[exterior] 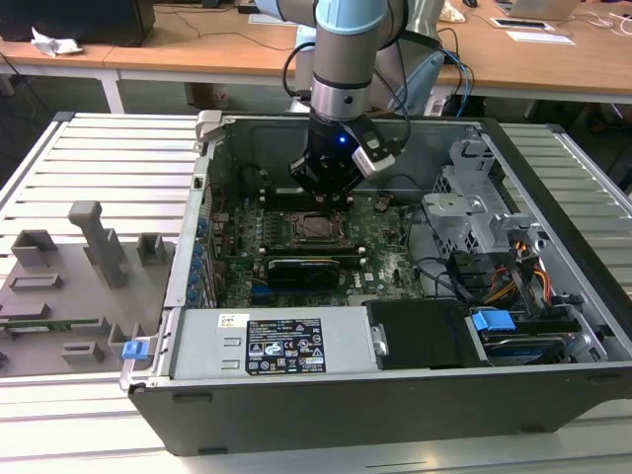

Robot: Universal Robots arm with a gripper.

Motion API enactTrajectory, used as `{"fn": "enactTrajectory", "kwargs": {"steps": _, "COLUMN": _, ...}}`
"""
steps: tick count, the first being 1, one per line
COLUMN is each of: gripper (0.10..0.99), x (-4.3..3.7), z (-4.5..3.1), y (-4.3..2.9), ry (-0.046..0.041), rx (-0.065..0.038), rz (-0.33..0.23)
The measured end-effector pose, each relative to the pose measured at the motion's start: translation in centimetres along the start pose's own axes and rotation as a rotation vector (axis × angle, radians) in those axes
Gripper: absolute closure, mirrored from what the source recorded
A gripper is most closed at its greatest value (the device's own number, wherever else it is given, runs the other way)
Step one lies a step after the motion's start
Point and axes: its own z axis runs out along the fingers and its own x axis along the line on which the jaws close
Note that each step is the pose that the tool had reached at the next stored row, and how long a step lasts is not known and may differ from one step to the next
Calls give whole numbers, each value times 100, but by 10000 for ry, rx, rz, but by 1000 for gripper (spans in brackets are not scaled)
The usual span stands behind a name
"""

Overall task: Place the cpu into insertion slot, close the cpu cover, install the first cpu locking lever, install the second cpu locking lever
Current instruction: 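Install the first cpu locking lever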

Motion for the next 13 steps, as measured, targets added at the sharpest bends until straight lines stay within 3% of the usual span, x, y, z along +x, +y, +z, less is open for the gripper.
{"fn": "enactTrajectory", "kwargs": {"steps": 11, "gripper": 980, "x": -1, "z": -26, "y": 0, "ry": -1, "rx": 2, "rz": -1}}
{"fn": "enactTrajectory", "kwargs": {"steps": 13, "gripper": 980, "x": 0, "z": -24, "y": -1, "ry": 12, "rx": 98, "rz": 1}}
